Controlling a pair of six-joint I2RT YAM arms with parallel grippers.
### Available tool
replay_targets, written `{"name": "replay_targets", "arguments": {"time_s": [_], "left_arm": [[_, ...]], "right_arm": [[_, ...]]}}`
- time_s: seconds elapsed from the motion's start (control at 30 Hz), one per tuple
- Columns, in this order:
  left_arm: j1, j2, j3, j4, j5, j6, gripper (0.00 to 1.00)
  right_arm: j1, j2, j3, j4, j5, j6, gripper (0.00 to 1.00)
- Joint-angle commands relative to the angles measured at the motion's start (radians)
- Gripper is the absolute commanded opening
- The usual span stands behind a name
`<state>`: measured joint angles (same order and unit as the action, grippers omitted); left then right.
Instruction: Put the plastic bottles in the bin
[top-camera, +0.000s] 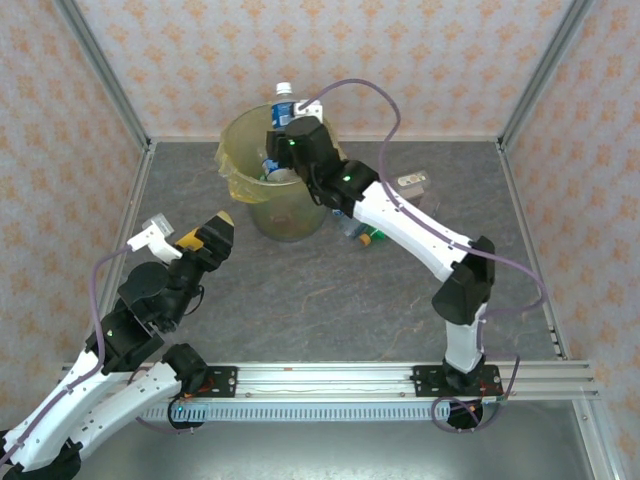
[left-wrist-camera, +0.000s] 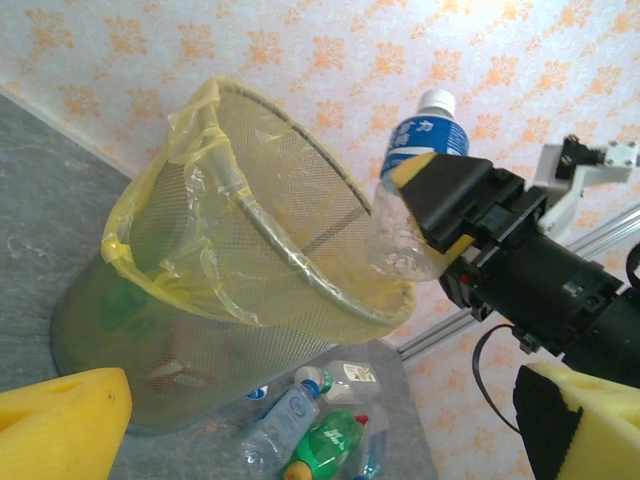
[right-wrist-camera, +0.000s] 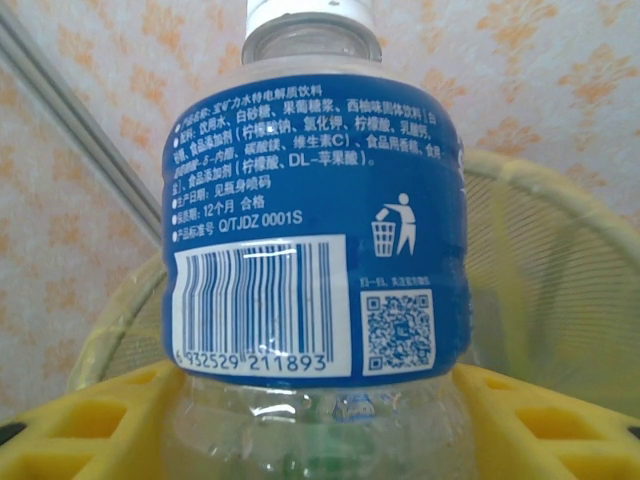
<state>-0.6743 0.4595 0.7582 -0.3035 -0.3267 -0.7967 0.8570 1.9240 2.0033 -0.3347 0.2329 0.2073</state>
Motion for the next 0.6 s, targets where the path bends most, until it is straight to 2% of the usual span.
{"name": "replay_targets", "arguments": {"time_s": [0.0, 0.1, 0.17, 0.2, 0.57], "left_arm": [[-0.006, -0.003, 0.018, -0.033, -0.026, -0.010, 0.99], [-0.007, -0.002, 0.017, -0.034, -0.033, -0.007, 0.99], [-0.007, -0.001, 0.015, -0.031, -0.035, -0.006, 0.99], [-0.007, 0.000, 0.016, -0.032, -0.035, -0.006, 0.99], [-0.007, 0.016, 0.010, -0.027, -0.013, 0.011, 0.99]], "right_arm": [[0.022, 0.018, 0.064, -0.060, 0.038, -0.027, 0.62], [0.032, 0.022, 0.057, -0.058, 0.029, -0.028, 0.70], [0.034, 0.020, 0.057, -0.060, 0.024, -0.030, 0.94], [0.034, 0.018, 0.057, -0.060, 0.024, -0.031, 1.00], [0.036, -0.082, -0.019, -0.033, 0.053, -0.028, 1.00]]}}
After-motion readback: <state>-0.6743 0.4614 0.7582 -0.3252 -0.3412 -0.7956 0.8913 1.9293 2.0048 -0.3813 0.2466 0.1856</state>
